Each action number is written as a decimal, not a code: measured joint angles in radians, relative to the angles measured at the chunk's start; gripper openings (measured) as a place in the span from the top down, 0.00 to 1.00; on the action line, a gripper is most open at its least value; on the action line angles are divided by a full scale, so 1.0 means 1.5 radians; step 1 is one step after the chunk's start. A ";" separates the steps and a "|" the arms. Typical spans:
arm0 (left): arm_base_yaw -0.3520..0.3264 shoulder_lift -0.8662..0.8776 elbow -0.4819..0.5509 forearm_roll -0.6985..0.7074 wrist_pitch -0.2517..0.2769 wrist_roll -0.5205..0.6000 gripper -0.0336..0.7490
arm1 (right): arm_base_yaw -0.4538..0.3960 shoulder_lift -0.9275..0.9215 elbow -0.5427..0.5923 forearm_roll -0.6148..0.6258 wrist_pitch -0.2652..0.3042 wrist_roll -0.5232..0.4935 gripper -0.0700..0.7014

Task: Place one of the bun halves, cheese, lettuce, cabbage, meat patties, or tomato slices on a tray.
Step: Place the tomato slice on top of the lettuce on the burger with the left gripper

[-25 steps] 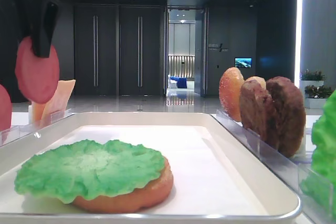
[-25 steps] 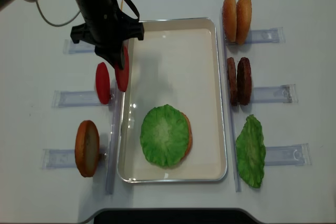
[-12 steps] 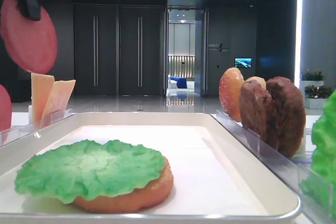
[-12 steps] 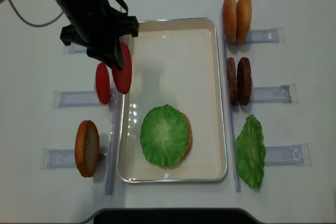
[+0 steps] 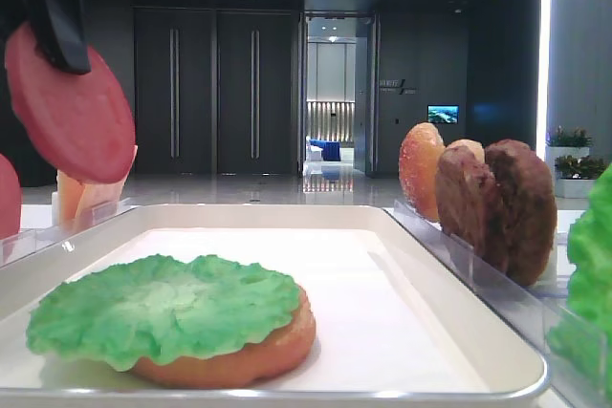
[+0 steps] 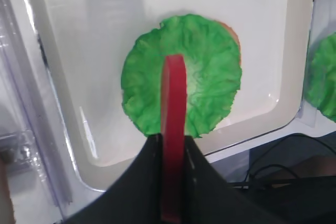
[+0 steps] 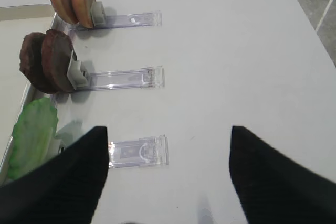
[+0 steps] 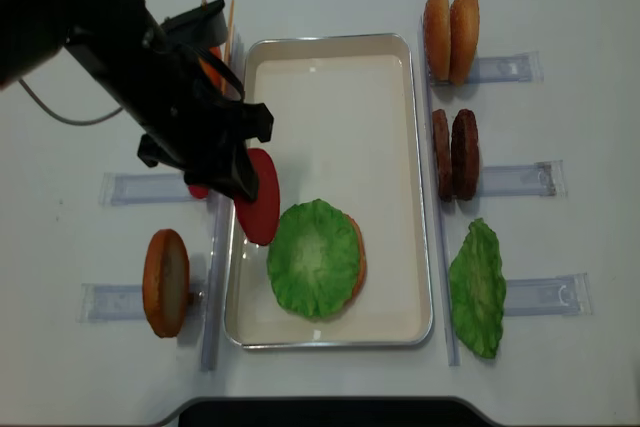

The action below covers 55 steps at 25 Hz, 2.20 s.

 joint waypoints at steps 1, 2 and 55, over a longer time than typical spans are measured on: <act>0.000 -0.003 0.013 -0.015 -0.013 0.011 0.90 | 0.000 0.000 0.000 0.000 0.000 0.000 0.30; 0.000 -0.007 0.026 -0.031 -0.026 0.024 0.90 | 0.000 0.000 0.000 0.000 0.000 0.000 0.30; 0.027 0.047 0.245 -0.506 -0.175 0.478 0.90 | 0.000 0.000 0.000 0.004 0.000 0.000 0.30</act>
